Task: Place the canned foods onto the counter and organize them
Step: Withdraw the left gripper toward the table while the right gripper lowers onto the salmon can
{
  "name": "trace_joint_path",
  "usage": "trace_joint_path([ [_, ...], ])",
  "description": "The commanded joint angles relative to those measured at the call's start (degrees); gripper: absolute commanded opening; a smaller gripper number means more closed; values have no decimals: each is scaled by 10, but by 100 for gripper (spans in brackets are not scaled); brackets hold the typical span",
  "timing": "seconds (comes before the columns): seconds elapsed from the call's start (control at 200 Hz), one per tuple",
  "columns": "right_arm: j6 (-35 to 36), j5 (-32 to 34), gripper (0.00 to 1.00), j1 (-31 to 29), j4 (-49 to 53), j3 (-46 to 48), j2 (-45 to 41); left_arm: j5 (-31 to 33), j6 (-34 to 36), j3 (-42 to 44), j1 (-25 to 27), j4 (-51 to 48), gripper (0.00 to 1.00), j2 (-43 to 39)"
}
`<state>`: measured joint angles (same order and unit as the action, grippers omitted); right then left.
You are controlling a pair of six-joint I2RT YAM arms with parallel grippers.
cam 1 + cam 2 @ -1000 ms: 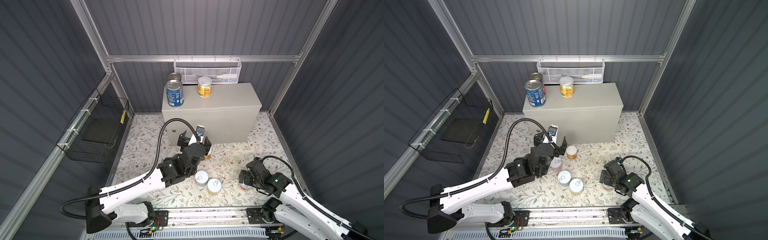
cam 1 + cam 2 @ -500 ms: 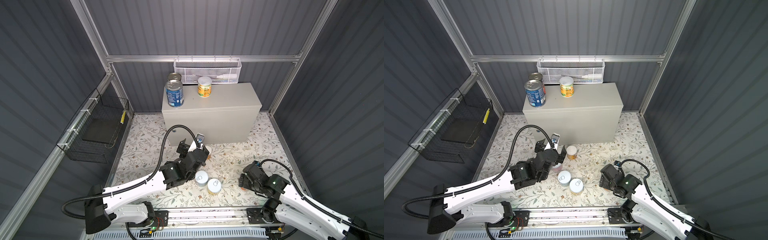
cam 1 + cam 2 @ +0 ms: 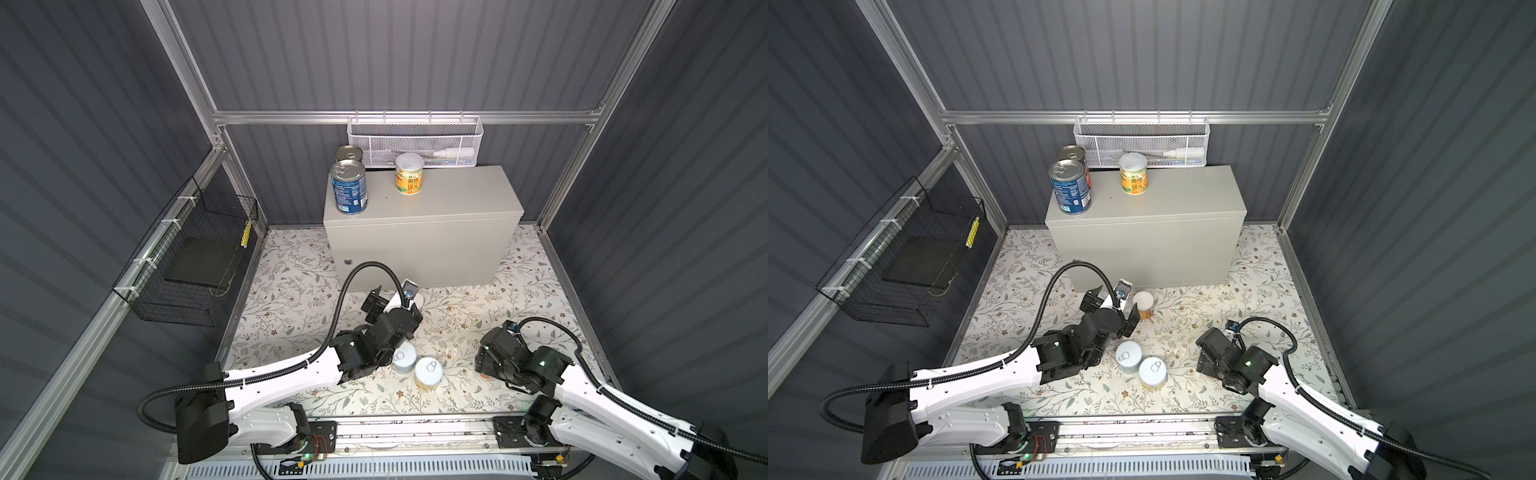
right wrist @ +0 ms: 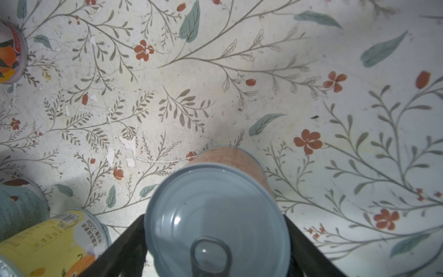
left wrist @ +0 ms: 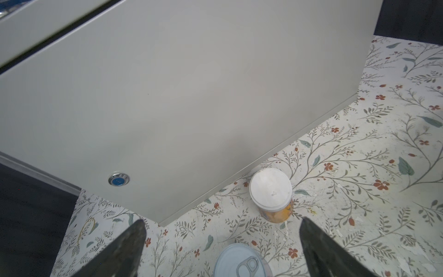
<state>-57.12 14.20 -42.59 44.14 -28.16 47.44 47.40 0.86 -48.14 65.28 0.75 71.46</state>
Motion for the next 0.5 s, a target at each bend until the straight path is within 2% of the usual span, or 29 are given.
trace_joint_path([
  [0.0, -22, 5, 75, -4, 19, 5, 5, -34, 22, 43, -1, 79, 100, -25],
  [0.155, -38, 13, 75, -4, 19, 5, -3, -89, 33, 77, -1, 97, 100, -41],
  [0.375, -40, 4, 73, -4, 3, 6, 15, -84, 10, 80, -1, 104, 100, -26],
  [0.495, -37, -3, 75, -4, -8, 3, 37, -103, 0, 80, -1, 101, 100, -15],
])
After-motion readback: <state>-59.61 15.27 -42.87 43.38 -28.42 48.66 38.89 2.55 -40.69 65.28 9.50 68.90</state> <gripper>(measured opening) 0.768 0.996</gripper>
